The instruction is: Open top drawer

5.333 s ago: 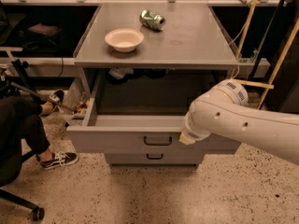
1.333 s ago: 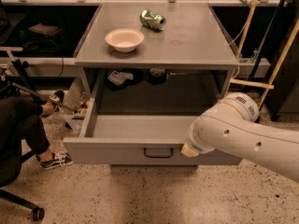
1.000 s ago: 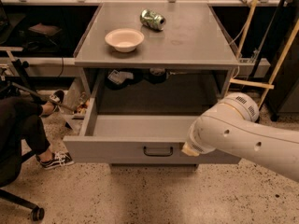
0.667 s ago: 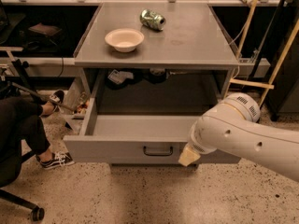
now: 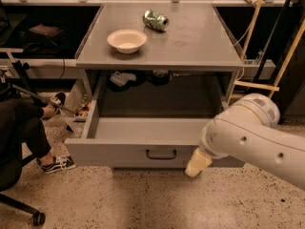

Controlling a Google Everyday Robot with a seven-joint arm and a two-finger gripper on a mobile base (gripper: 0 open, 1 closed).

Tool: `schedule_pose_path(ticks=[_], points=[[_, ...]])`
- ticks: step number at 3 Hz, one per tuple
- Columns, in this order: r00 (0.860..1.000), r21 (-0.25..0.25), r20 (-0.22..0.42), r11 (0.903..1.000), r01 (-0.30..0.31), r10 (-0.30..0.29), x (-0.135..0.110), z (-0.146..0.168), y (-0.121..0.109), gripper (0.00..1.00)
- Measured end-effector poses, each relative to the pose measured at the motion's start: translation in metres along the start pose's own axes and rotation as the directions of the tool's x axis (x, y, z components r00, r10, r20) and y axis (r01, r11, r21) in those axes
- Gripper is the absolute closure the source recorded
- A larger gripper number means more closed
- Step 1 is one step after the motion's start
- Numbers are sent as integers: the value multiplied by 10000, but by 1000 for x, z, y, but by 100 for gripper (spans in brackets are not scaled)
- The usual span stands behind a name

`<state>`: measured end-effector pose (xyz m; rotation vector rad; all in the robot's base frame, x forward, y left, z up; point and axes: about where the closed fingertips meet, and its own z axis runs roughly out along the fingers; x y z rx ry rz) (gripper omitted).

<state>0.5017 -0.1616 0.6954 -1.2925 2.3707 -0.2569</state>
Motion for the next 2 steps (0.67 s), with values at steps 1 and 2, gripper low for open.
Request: schedule_pose_path(ticks=[1,2], points=[[9895,885,-400,9869,-1347,1387,48,-73,-4,0],[9502,2135,-20,9284,-3041,3117,119,-165,-11,0]])
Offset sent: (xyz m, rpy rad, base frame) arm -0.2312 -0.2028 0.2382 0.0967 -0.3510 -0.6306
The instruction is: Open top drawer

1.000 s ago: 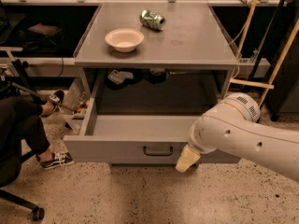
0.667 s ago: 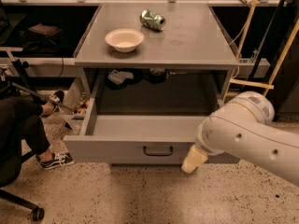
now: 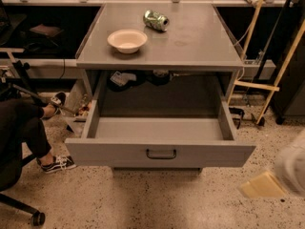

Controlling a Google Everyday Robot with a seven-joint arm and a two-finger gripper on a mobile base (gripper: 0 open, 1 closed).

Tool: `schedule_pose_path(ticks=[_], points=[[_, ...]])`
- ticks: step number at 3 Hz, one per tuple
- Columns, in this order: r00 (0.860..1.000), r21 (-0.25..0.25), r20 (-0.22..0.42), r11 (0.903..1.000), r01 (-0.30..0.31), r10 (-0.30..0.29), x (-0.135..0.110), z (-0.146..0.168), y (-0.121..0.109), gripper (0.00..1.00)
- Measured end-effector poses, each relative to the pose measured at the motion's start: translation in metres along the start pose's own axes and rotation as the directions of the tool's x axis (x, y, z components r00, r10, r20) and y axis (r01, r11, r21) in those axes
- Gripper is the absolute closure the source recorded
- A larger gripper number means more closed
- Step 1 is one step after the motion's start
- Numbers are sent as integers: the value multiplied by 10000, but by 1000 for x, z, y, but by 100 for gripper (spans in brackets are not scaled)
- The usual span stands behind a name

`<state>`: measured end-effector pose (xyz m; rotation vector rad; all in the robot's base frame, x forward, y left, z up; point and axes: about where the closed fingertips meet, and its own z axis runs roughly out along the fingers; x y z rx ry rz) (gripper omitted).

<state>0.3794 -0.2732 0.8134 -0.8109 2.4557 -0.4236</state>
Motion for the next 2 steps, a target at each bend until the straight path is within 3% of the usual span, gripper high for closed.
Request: schedule_pose_path(ticks=[1,2], points=[[9866,1340,786,9791,-1528,1432,63,-85,-35,0],[9716,1373,1304,9669,-2151,1976,67,-107,-39,0]])
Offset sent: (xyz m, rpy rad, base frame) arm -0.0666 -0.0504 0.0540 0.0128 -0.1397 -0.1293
